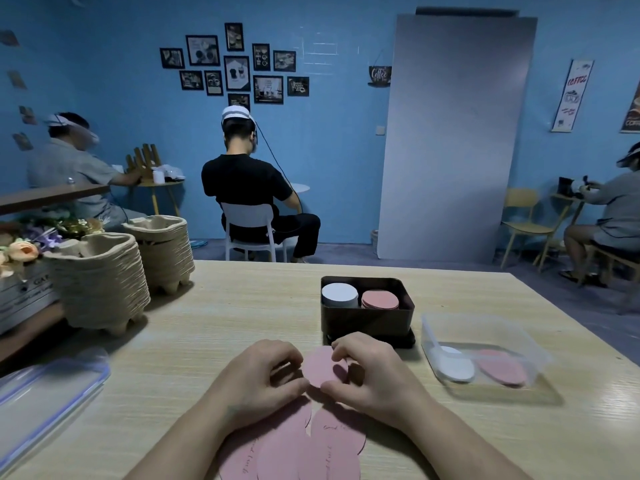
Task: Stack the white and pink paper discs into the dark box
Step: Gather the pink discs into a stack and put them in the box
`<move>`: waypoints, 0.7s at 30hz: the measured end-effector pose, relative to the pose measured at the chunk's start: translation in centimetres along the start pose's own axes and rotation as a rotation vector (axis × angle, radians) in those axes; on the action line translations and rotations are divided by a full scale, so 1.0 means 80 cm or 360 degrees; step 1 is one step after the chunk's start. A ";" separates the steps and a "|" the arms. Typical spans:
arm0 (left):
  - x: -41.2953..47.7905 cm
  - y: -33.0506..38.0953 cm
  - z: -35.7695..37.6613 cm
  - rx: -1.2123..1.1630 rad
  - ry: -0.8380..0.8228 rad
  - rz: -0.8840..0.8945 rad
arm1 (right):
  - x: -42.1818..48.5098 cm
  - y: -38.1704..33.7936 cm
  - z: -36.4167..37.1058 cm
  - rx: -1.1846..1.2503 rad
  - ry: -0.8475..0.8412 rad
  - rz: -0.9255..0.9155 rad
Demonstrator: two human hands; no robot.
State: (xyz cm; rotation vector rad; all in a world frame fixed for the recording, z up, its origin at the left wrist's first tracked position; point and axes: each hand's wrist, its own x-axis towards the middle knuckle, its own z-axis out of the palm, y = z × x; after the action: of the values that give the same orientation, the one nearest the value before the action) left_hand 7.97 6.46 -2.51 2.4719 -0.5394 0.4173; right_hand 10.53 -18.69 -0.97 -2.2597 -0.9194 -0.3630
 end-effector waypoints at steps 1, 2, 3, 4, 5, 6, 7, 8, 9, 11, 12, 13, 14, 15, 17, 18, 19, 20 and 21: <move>0.000 -0.001 0.000 -0.0003 0.0002 0.0002 | 0.000 -0.001 0.002 0.0023 -0.0006 -0.0012; 0.000 -0.001 0.000 -0.0005 0.0013 0.0000 | 0.001 -0.001 0.003 0.0052 -0.0004 -0.0019; -0.001 -0.002 0.000 0.0000 0.0027 -0.0002 | 0.001 0.000 0.004 0.0087 0.0005 -0.0021; -0.001 -0.003 0.001 0.0012 0.0039 -0.0001 | 0.001 0.001 0.004 0.0120 0.0014 -0.0019; -0.001 -0.003 0.001 0.0028 0.0045 0.0004 | 0.001 0.002 0.005 0.0143 0.0020 -0.0018; -0.001 -0.003 0.001 0.0045 0.0045 0.0011 | 0.001 0.003 0.005 0.0152 0.0014 -0.0017; -0.002 -0.002 0.001 0.0059 0.0043 0.0017 | 0.001 0.005 0.005 0.0154 -0.0002 -0.0016; -0.002 -0.001 0.000 0.0070 0.0041 0.0020 | 0.001 0.006 0.006 0.0152 -0.0022 -0.0013; -0.003 0.000 0.000 0.0077 0.0040 0.0024 | 0.001 0.007 0.006 0.0149 -0.0042 -0.0010; -0.005 0.002 -0.002 0.0090 0.0032 0.0030 | 0.001 0.008 0.005 0.0145 -0.0074 -0.0008; -0.006 0.003 -0.004 0.0096 0.0022 0.0031 | 0.002 0.007 0.004 0.0139 -0.0085 -0.0015; -0.008 0.004 -0.005 0.0101 0.0012 0.0035 | 0.001 0.005 0.003 0.0128 -0.0093 -0.0025; -0.009 0.005 -0.007 0.0102 0.0000 0.0038 | 0.001 0.003 0.002 0.0120 -0.0098 -0.0037; -0.011 0.007 -0.009 0.0095 -0.0008 0.0040 | 0.000 0.001 0.002 0.0120 -0.0098 -0.0046; -0.017 0.009 -0.013 0.0031 -0.0005 0.0026 | -0.003 -0.005 0.001 0.0135 -0.0084 -0.0044; -0.021 0.010 -0.016 -0.0014 0.0003 0.0017 | -0.006 -0.008 0.000 0.0154 -0.0070 -0.0032; -0.026 0.012 -0.019 -0.0051 0.0007 0.0014 | -0.009 -0.011 -0.001 0.0186 -0.0051 -0.0008; -0.032 0.013 -0.022 -0.0073 0.0007 0.0017 | -0.014 -0.015 -0.001 0.0229 -0.0037 0.0024; -0.038 0.014 -0.024 -0.0085 0.0006 0.0023 | -0.019 -0.019 -0.002 0.0267 -0.0032 0.0051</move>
State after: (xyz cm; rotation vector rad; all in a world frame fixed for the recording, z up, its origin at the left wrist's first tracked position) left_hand 4.46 7.66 -1.69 2.4168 -0.5598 0.4080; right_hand 8.38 -18.78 -0.90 -2.1252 -0.8887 -0.2396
